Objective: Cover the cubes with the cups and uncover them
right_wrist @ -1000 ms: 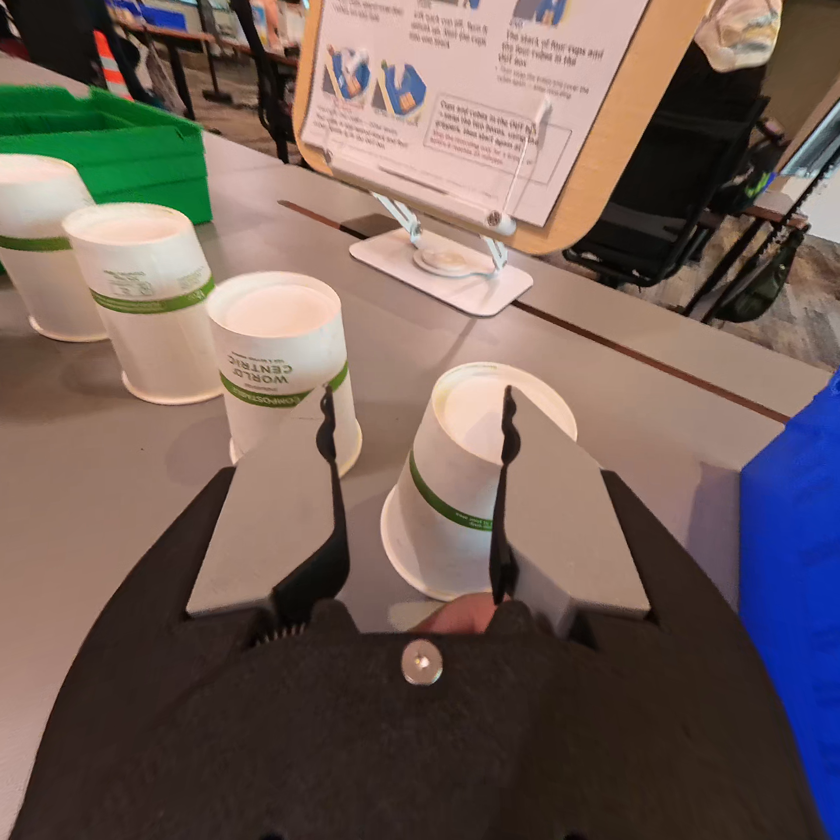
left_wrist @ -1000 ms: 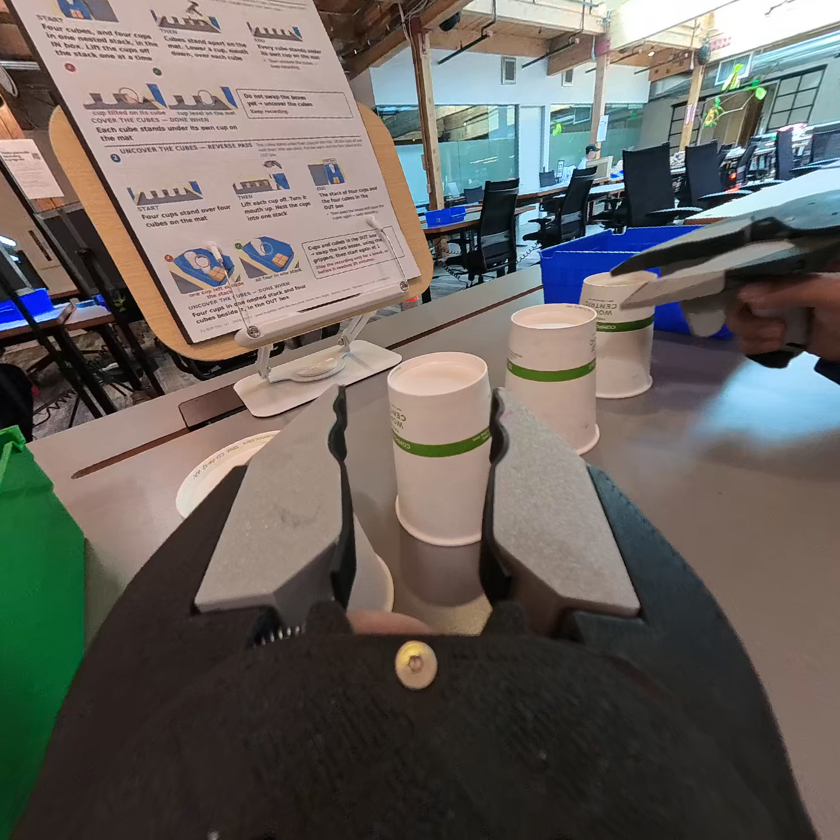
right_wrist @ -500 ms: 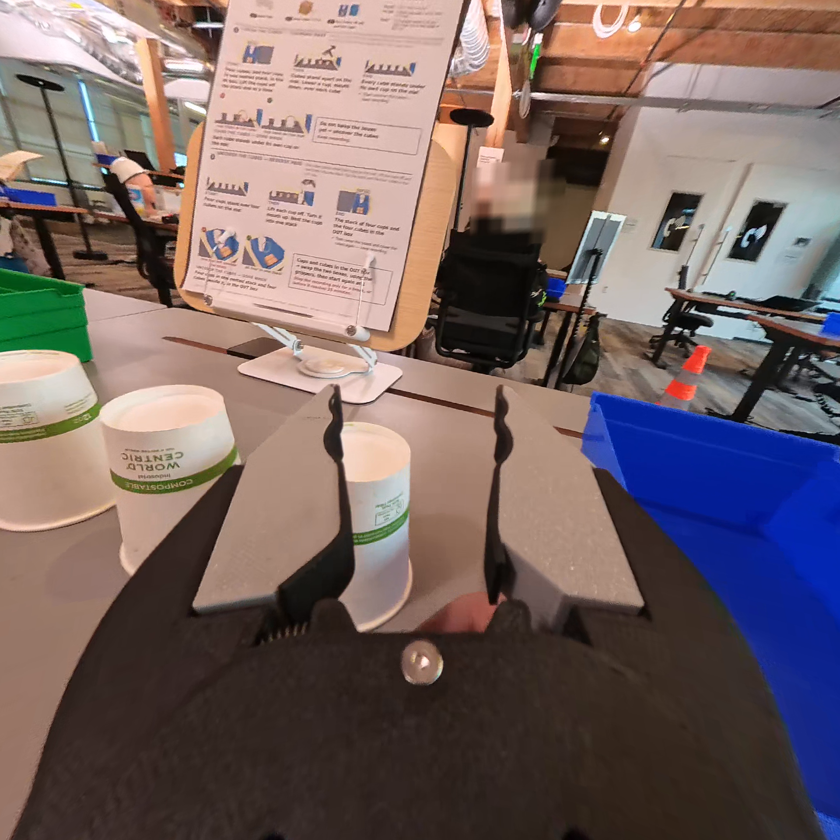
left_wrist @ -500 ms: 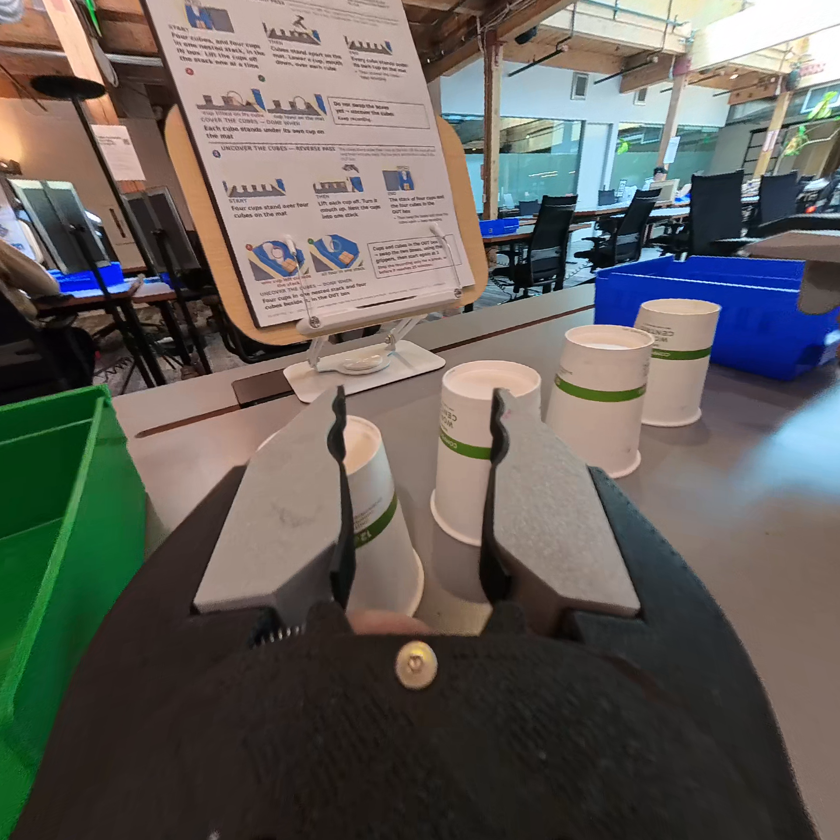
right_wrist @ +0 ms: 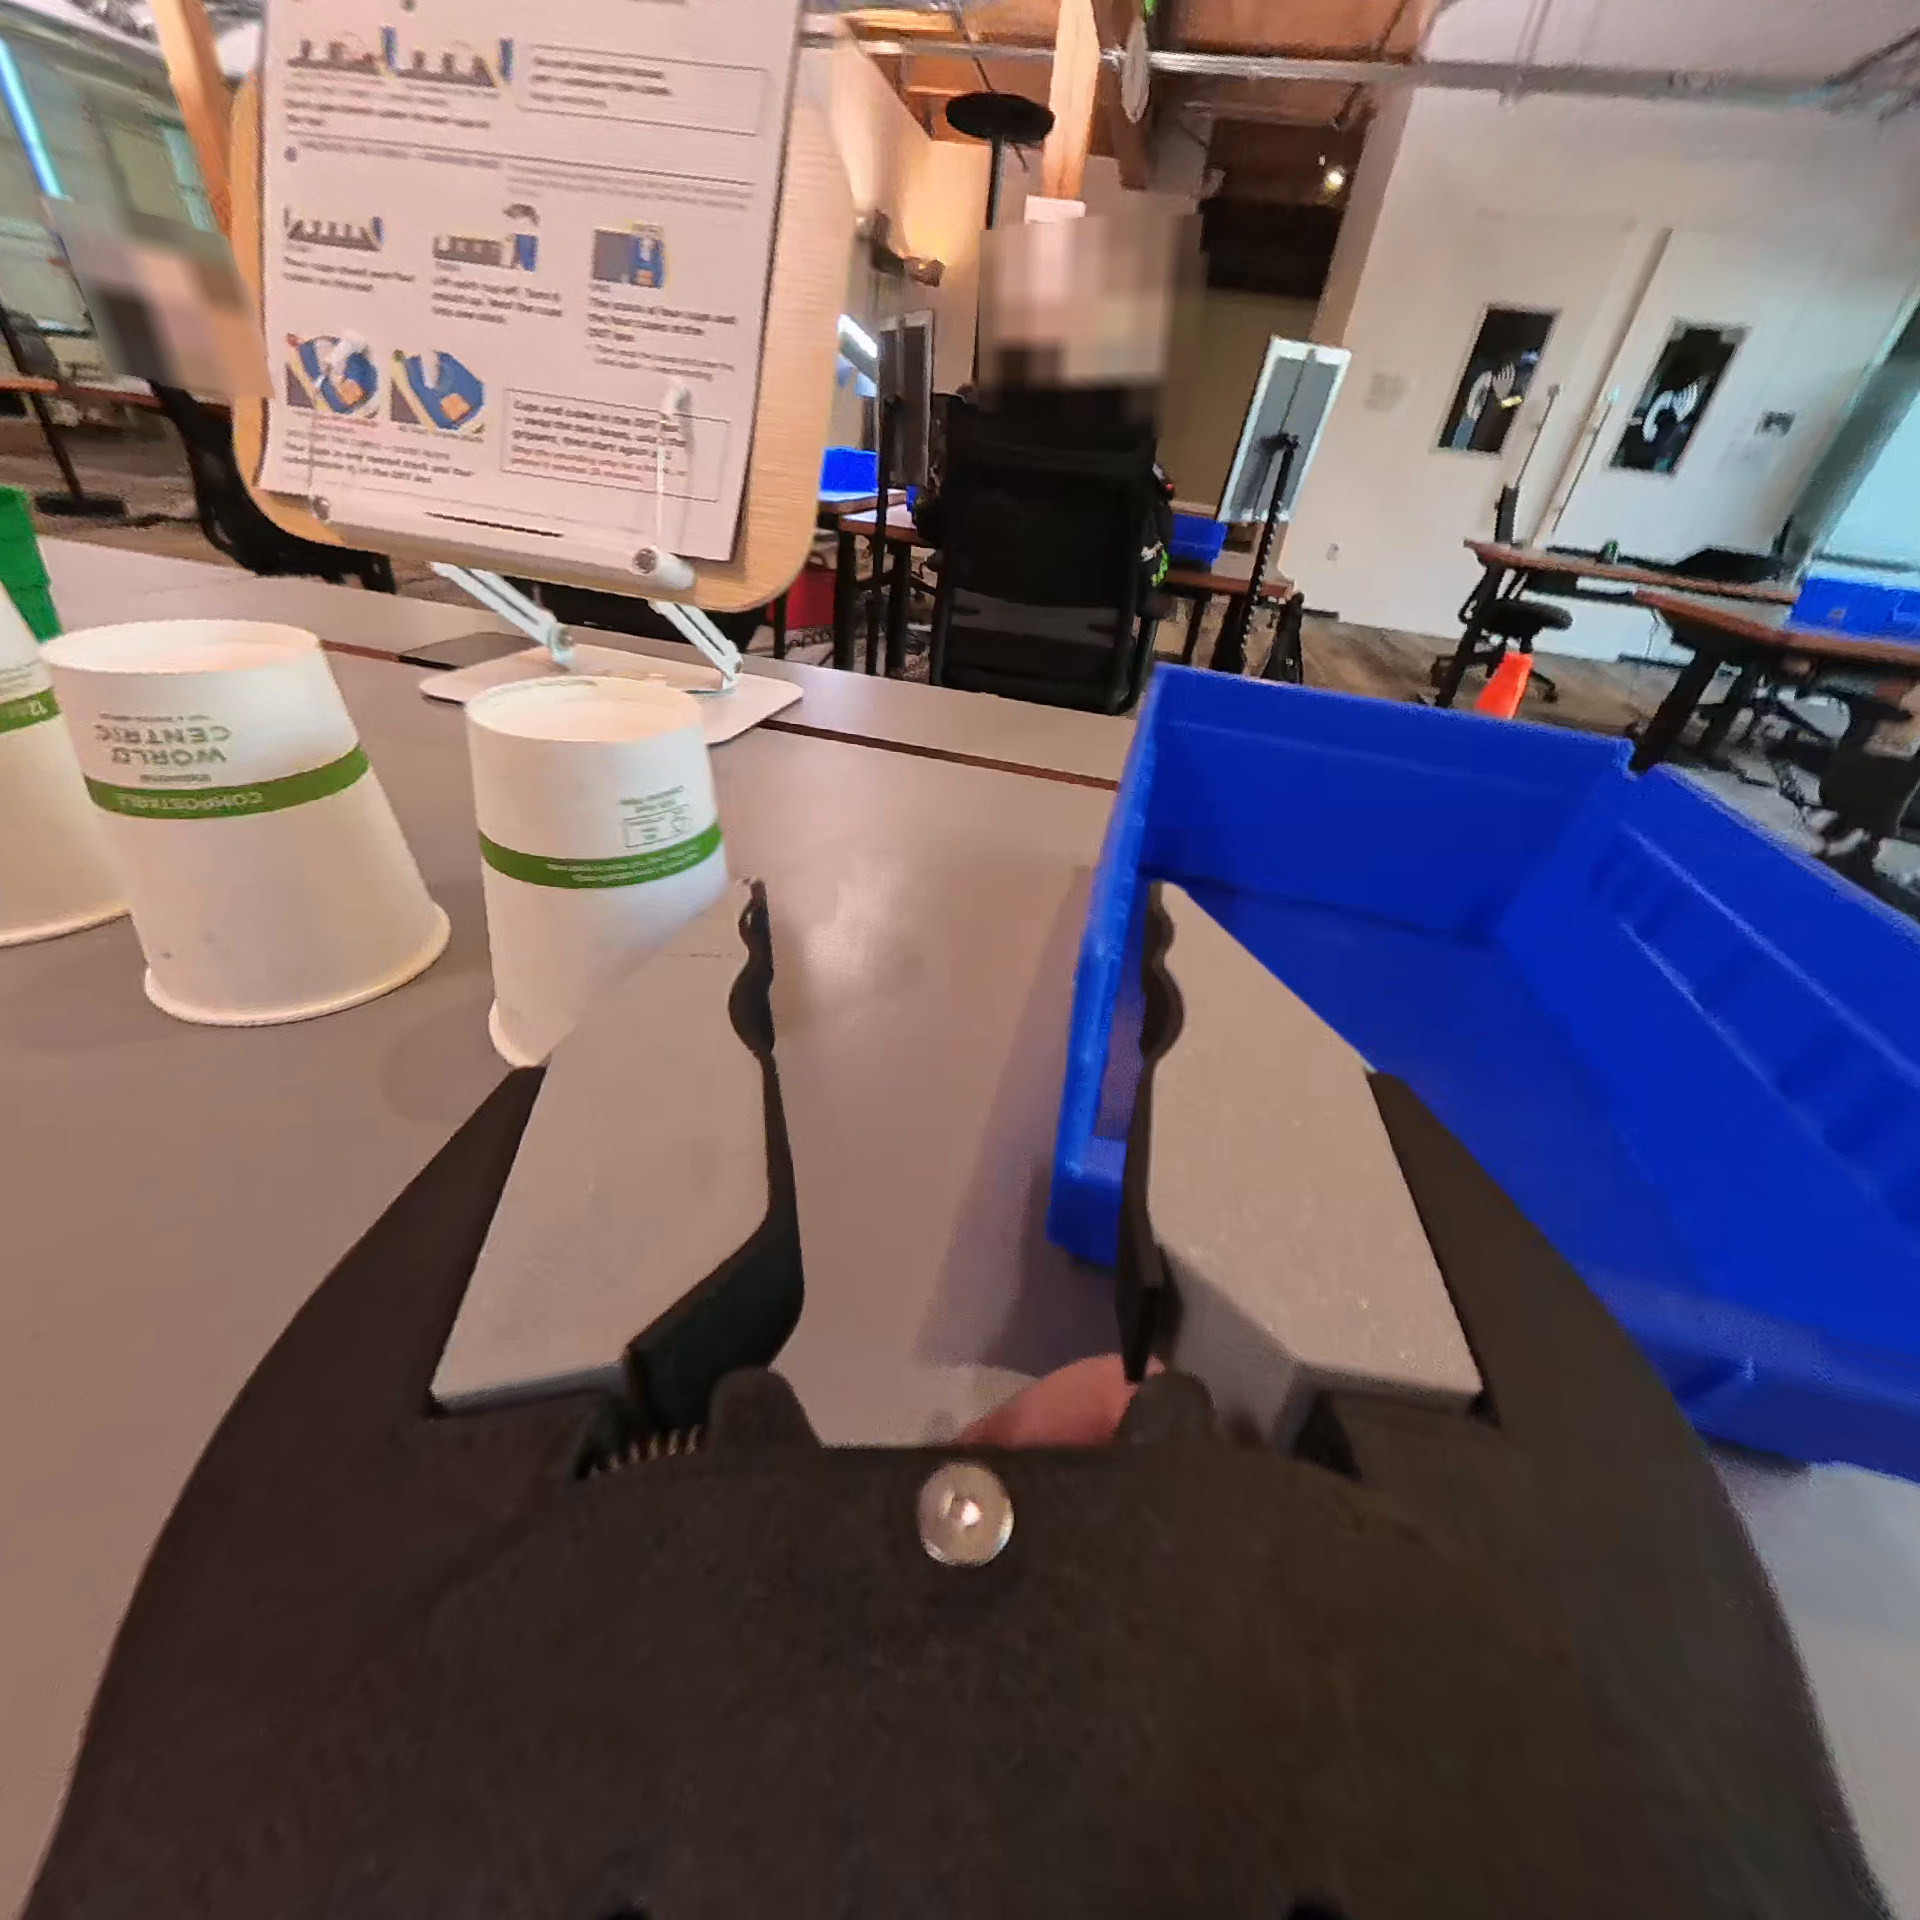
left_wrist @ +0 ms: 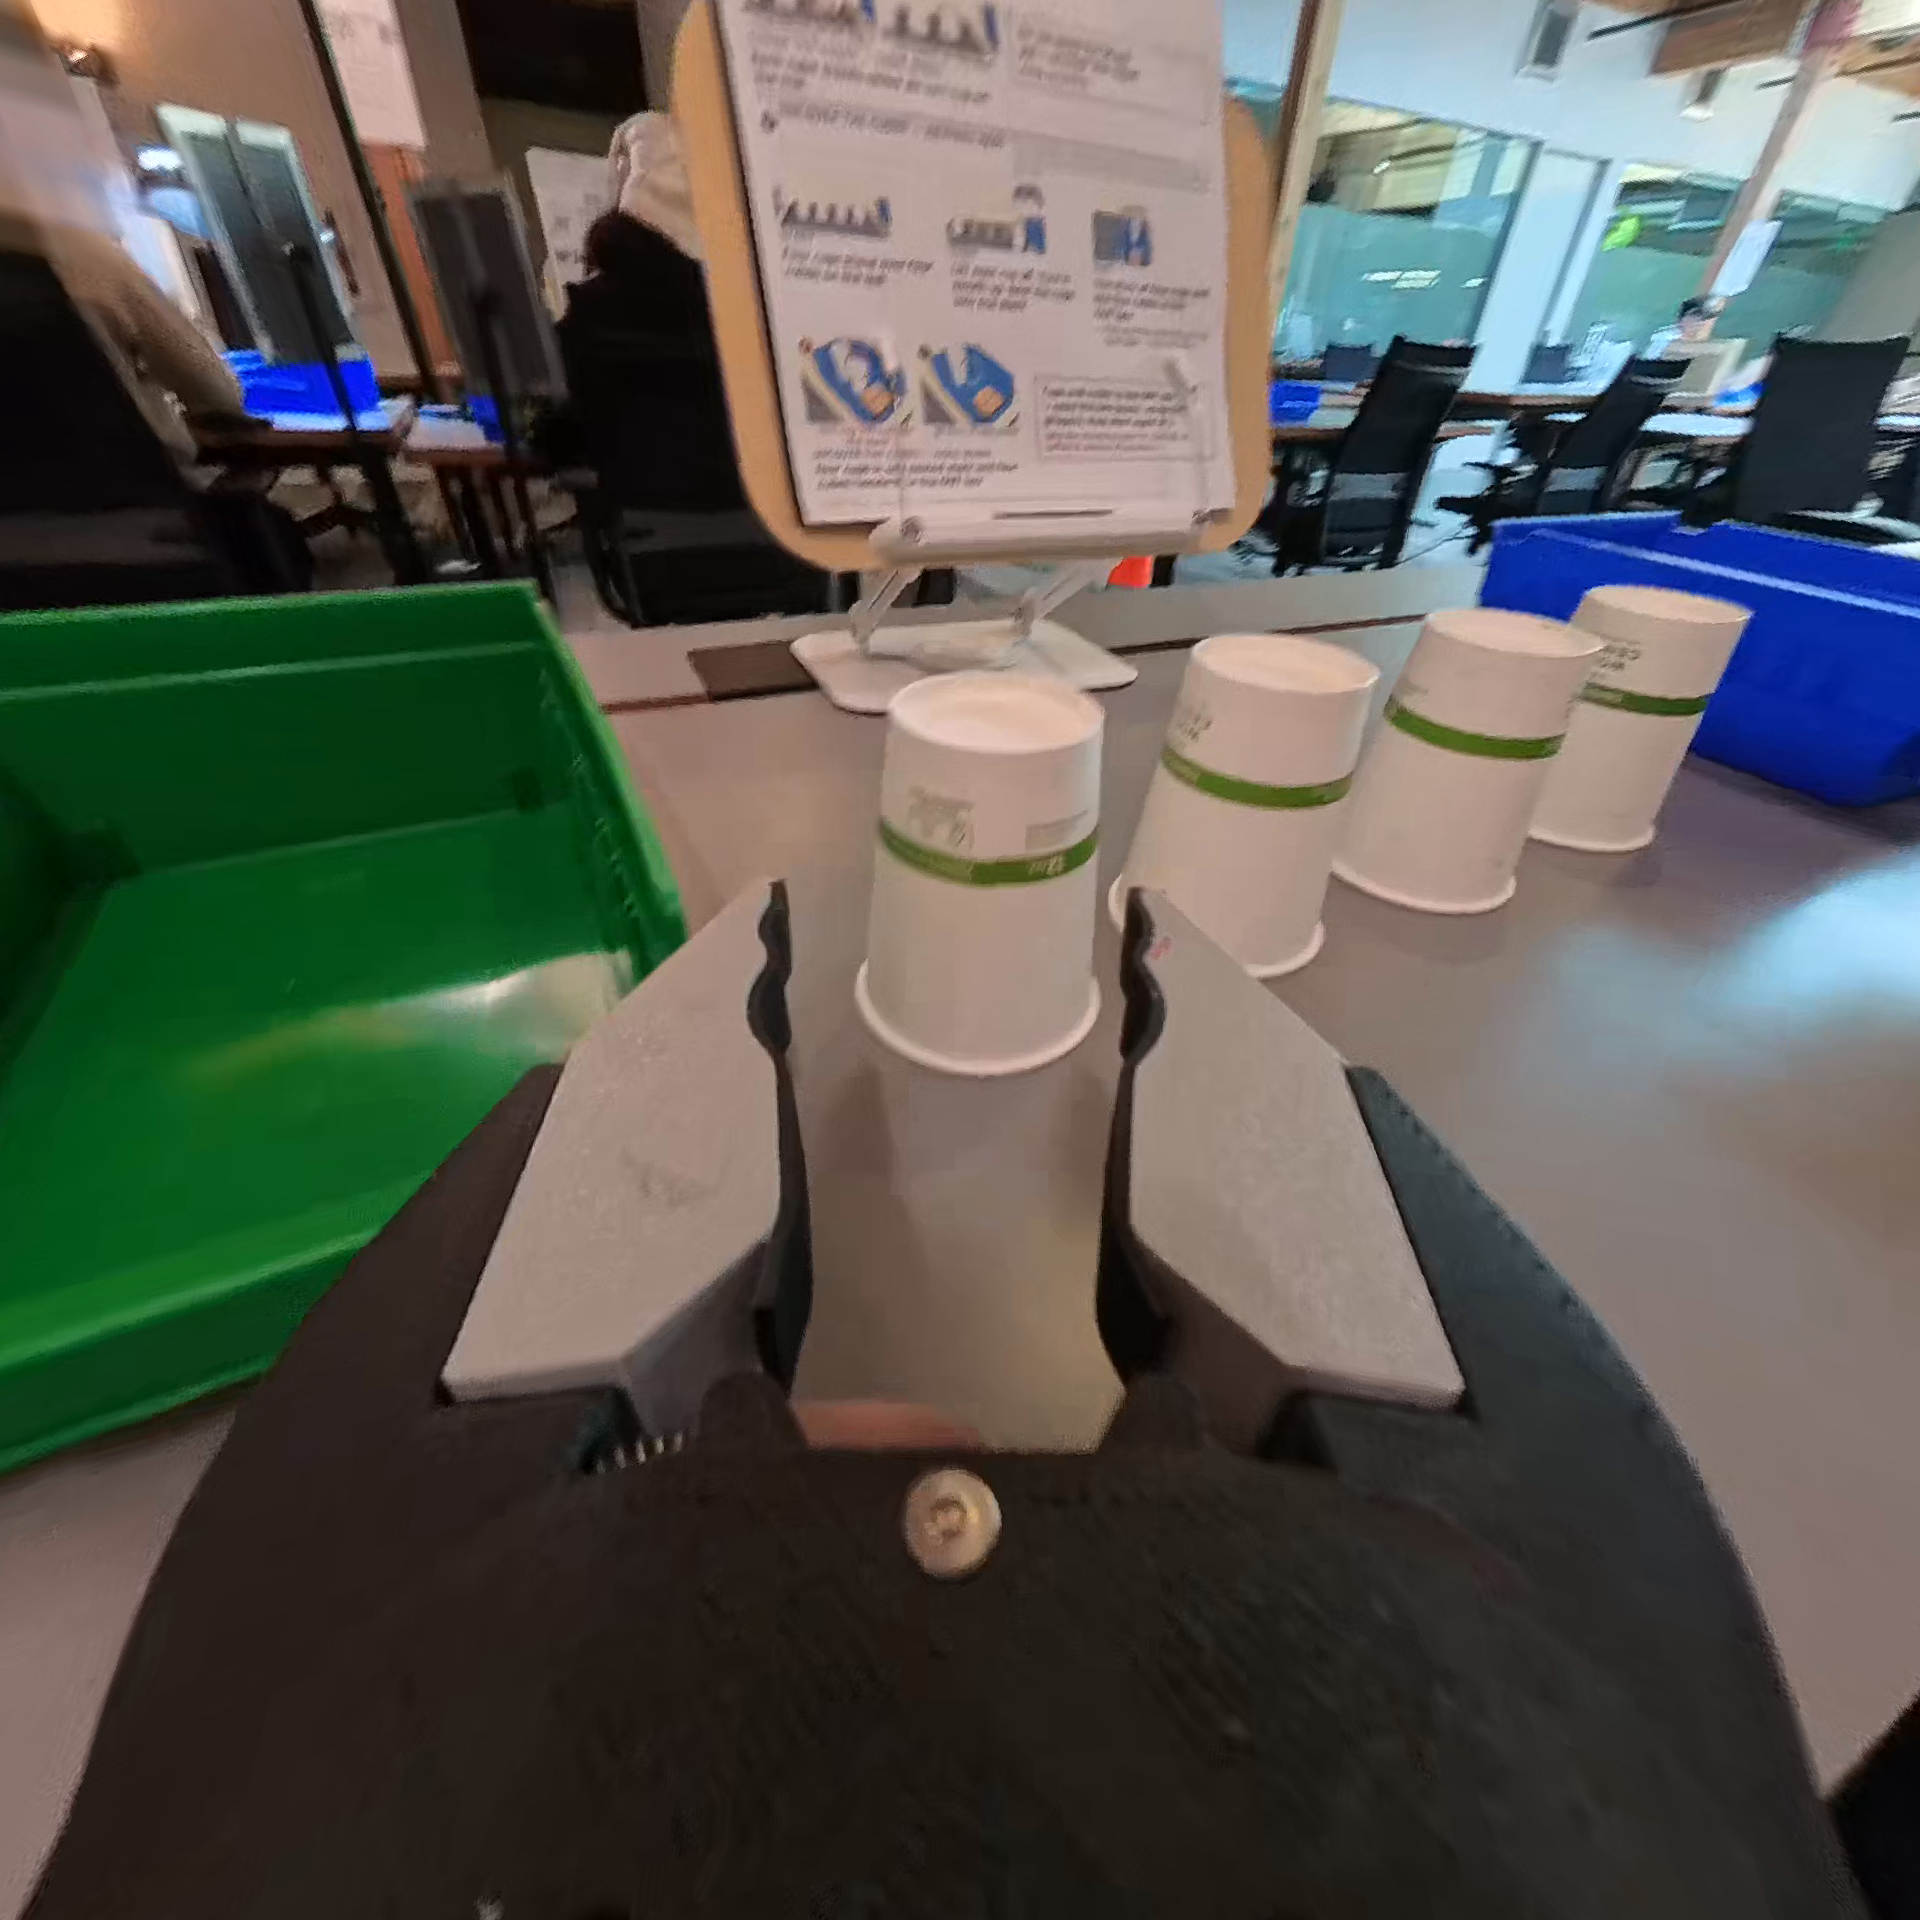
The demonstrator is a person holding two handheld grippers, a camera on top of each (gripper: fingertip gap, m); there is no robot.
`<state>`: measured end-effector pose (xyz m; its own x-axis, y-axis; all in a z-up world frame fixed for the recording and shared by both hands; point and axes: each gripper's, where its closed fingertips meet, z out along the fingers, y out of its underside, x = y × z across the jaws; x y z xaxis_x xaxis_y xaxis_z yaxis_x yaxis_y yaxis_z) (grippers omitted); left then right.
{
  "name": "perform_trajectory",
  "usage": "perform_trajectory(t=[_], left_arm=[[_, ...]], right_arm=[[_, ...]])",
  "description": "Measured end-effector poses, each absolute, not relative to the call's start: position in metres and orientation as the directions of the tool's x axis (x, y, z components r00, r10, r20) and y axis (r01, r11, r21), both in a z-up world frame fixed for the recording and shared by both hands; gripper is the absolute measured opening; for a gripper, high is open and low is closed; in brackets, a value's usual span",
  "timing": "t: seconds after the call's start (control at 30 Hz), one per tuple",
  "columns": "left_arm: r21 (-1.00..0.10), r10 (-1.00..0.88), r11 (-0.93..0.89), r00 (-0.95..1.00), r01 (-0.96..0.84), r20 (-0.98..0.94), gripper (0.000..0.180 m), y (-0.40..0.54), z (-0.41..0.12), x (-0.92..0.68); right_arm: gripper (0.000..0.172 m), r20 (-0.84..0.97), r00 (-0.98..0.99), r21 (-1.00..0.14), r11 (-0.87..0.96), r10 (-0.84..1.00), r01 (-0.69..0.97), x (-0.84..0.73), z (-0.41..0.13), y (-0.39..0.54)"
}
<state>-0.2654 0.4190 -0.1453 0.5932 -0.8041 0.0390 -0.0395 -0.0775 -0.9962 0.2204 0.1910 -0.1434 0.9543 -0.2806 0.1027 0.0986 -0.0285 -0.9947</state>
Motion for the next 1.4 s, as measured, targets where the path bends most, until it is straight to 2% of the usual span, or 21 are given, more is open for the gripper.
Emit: perform_trajectory(t=[0.23,0.5,0.8,1.0,1.13,1.2,1.33,1.4], left_arm=[[-0.999,-0.692,-0.047,0.722,-0.023,0.016,0.061,0.439,-0.156,-0.3],[-0.994,-0.652,0.022,0.755,0.106,0.066,0.051,0.45,-0.14,-0.306],[-0.997,-0.633,0.071,0.774,0.041,-0.013,0.052,0.447,-0.141,-0.301],[-0.996,-0.649,0.084,0.76,0.039,-0.025,0.055,0.443,-0.14,-0.294],[-0.994,-0.703,0.1,0.71,0.052,-0.034,0.056,0.428,-0.137,-0.274],[-0.993,-0.724,0.102,0.689,0.054,-0.037,0.055,0.423,-0.137,-0.265],[-0.993,-0.726,0.109,0.687,0.056,-0.041,0.055,0.421,-0.137,-0.264],[-0.992,-0.728,0.109,0.684,0.062,-0.037,0.054,0.421,-0.136,-0.264]], right_arm=[[0.084,0.074,0.95,-0.991,-0.125,-0.305,0.037,0.235,-0.164,0.194],[0.082,0.044,0.949,-0.995,-0.097,-0.313,0.014,0.235,-0.162,0.192],[0.08,0.058,0.955,-0.994,-0.108,-0.29,0.027,0.228,-0.163,0.194],[0.072,0.063,0.968,-0.995,-0.095,-0.244,0.041,0.219,-0.161,0.195],[0.083,0.107,0.97,-0.99,-0.113,-0.22,0.083,0.21,-0.162,0.2],[0.084,0.129,0.967,-0.988,-0.115,-0.219,0.106,0.208,-0.162,0.201],[0.08,0.172,0.937,-0.985,-0.05,-0.305,0.164,0.217,-0.144,0.192],[0.077,0.163,0.942,-0.985,0.0,-0.292,0.171,0.213,-0.134,0.189]])
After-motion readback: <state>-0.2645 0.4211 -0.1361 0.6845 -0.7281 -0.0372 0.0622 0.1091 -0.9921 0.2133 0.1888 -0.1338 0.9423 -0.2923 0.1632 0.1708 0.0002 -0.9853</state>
